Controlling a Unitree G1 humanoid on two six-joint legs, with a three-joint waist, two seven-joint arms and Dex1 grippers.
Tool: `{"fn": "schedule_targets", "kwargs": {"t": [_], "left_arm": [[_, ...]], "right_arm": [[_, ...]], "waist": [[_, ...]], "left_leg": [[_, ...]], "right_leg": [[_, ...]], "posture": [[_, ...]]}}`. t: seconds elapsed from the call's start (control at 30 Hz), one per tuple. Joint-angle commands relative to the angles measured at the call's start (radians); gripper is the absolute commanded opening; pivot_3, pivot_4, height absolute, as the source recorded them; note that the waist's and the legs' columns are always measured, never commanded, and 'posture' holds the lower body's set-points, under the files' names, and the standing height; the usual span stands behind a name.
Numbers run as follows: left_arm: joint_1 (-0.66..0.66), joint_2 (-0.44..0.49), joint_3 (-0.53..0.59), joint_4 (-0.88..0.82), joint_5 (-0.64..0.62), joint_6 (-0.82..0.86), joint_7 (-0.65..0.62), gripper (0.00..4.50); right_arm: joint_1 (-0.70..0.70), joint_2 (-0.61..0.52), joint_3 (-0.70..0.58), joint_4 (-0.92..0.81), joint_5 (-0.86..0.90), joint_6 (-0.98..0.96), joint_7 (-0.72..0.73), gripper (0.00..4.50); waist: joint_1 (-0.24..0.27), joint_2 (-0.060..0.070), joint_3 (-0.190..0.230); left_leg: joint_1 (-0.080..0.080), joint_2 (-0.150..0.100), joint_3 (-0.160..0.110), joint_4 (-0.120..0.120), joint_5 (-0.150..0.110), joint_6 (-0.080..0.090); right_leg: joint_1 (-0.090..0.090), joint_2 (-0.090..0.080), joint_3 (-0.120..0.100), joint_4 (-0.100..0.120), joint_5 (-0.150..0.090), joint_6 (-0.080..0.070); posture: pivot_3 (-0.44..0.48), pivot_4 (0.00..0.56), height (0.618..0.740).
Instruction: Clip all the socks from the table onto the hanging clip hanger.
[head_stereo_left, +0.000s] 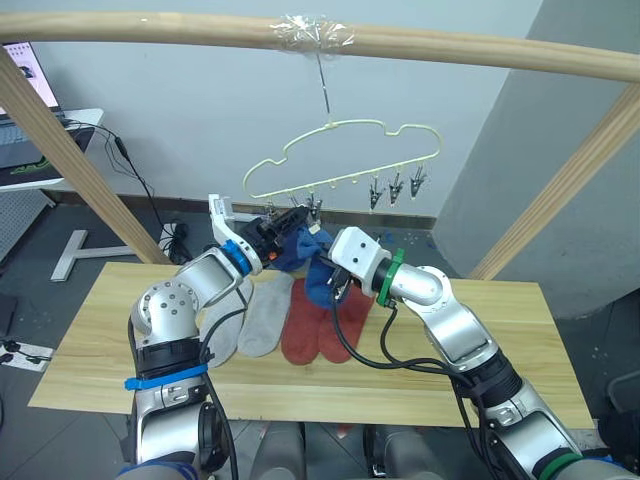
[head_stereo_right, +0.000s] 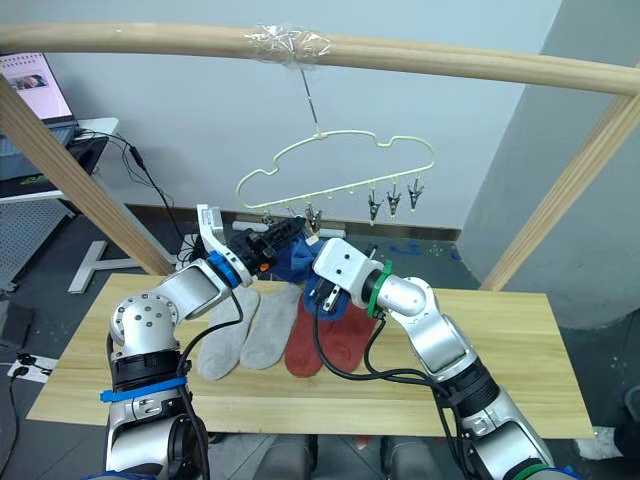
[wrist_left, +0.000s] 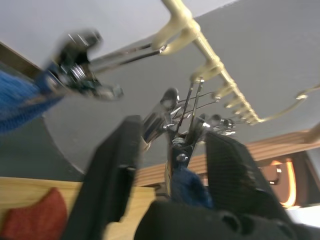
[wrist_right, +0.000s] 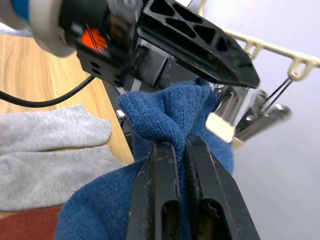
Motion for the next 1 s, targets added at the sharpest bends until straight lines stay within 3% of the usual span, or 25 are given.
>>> {"fn": "schedule_targets", "kwargs": {"t": [0.03, 0.17, 0.3, 0.43, 0.6, 0.7, 0.97, 1.0], "left_arm": [[0.000, 0.048, 0.037, -0.054, -0.019, -0.016, -0.013, 3.16], [0.030, 0.102, 0.025, -0.124, -0.068, 0.040, -0.043, 3.16], [0.083, 0.199, -0.015, -0.203, -0.059, 0.073, -0.114, 3.18], [0.152, 0.290, -0.121, -0.304, 0.115, -0.041, -0.150, 3.18], [0.214, 0.318, -0.187, -0.349, 0.229, -0.140, -0.189, 3.18], [0.231, 0.321, -0.238, -0.309, 0.272, -0.231, -0.303, 3.18], [0.209, 0.181, -0.352, -0.260, 0.489, -0.560, -0.314, 3.18], [0.198, 0.149, -0.377, -0.240, 0.529, -0.603, -0.291, 2.79]], "right_arm": [[0.002, 0.055, -0.043, -0.017, 0.058, 0.040, -0.019, 0.00], [0.000, 0.085, -0.063, -0.004, 0.087, 0.076, -0.020, 0.00], [-0.006, 0.096, -0.080, 0.018, 0.112, 0.095, -0.019, 1.09], [0.034, 0.061, -0.075, -0.014, 0.109, 0.104, -0.002, 2.52], [0.081, 0.025, -0.091, -0.081, 0.117, 0.132, 0.001, 4.33], [0.141, -0.028, -0.164, -0.220, 0.176, 0.240, 0.014, 4.46], [0.176, -0.128, -0.269, -0.425, 0.296, 0.372, 0.036, 4.46], [0.176, -0.139, -0.293, -0.453, 0.317, 0.384, 0.041, 4.50]], "waist": [[0.000, 0.000, 0.000], [0.003, 0.000, 0.000], [0.004, 0.000, 0.000], [0.006, 0.000, 0.000], [0.009, 0.000, 0.001], [0.009, 0.001, 0.001], [0.011, 0.001, 0.001], [0.010, 0.002, 0.001]], "left_leg": [[0.000, 0.000, 0.000, 0.000, 0.000, 0.000], [0.000, 0.000, 0.000, -0.002, 0.000, 0.000], [0.000, 0.000, 0.000, -0.004, 0.000, 0.000], [0.000, 0.000, 0.000, -0.004, 0.000, 0.000], [-0.001, -0.001, 0.002, -0.005, 0.000, 0.000], [-0.002, 0.000, 0.002, -0.005, 0.000, 0.000], [-0.003, 0.000, 0.002, -0.005, 0.000, 0.000], [-0.003, 0.000, 0.002, -0.005, 0.000, 0.000]], "right_leg": [[0.000, 0.000, 0.000, 0.000, 0.000, 0.000], [-0.001, 0.000, 0.000, 0.000, 0.000, -0.001], [-0.001, -0.001, 0.000, -0.001, 0.000, -0.001], [-0.002, -0.001, 0.000, -0.001, -0.001, -0.001], [-0.003, -0.002, 0.000, -0.001, -0.003, -0.003], [-0.004, -0.001, 0.000, 0.000, -0.005, -0.003], [-0.005, -0.001, 0.000, -0.001, -0.005, -0.002], [-0.005, -0.001, 0.000, -0.001, -0.005, -0.002]], "posture": [[0.206, 0.172, 0.740], [0.208, 0.172, 0.740], [0.220, 0.171, 0.740], [0.226, 0.172, 0.740], [0.227, 0.174, 0.740], [0.218, 0.175, 0.740], [0.193, 0.176, 0.740], [0.185, 0.172, 0.740]]}}
